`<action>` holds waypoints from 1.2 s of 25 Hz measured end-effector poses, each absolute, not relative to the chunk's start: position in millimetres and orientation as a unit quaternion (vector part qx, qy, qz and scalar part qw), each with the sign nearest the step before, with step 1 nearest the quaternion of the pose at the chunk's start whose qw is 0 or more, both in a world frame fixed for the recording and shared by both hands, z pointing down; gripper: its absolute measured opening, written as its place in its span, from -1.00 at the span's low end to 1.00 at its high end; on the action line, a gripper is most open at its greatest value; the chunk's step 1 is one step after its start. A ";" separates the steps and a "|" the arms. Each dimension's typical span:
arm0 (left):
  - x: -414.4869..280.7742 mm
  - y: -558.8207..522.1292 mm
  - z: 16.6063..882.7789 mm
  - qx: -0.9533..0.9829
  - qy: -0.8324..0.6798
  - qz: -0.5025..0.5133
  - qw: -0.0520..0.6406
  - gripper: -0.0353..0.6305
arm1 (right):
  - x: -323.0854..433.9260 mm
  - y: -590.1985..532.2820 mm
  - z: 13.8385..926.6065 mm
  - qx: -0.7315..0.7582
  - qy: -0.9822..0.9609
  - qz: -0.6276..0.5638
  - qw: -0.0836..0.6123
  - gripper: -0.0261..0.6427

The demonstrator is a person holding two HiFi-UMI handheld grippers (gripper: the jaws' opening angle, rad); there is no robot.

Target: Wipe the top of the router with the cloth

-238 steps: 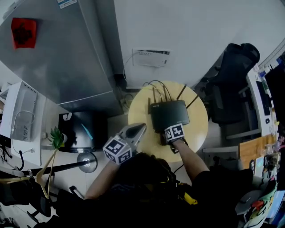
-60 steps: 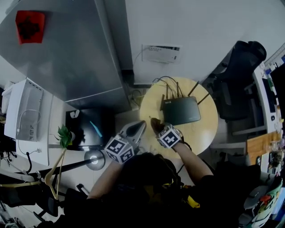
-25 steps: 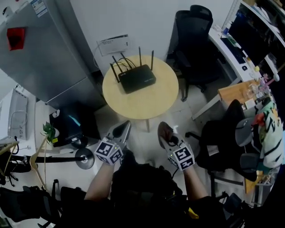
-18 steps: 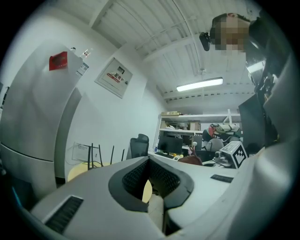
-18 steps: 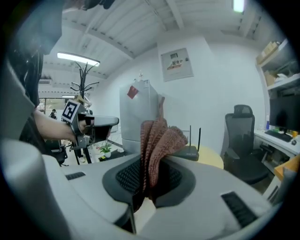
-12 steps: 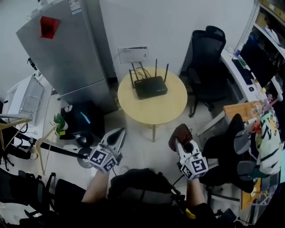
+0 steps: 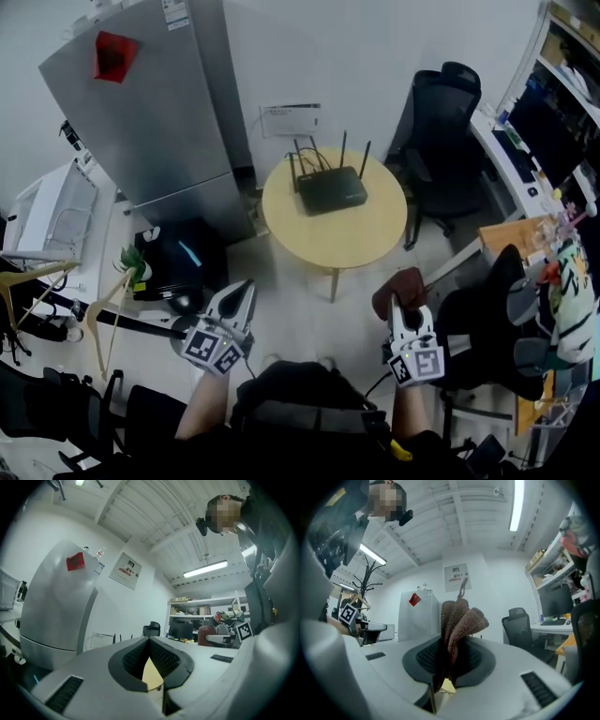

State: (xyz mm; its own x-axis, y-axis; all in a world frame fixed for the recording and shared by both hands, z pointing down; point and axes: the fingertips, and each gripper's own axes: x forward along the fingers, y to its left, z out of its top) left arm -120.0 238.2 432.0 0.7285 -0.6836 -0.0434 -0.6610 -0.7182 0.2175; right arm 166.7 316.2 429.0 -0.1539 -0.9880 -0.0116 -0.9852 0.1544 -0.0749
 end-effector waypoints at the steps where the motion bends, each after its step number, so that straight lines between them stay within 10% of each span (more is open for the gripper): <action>1: -124.4 235.9 434.0 0.924 -0.364 -0.058 0.097 -0.90 | 163.9 314.1 431.3 -0.651 0.758 -0.026 0.023 -0.73; 30: -167.4 209.5 448.4 0.915 -0.379 -0.036 0.131 -0.90 | 133.6 286.0 426.3 -0.652 0.757 -0.050 0.011 -0.76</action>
State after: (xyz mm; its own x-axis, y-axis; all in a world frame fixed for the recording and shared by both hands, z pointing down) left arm -167.4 209.5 448.4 0.7098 -0.7036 0.0324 -0.6846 -0.6783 0.2670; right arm 133.6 286.0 426.3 -0.1503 -0.9874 0.0486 -0.9853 0.1456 -0.0897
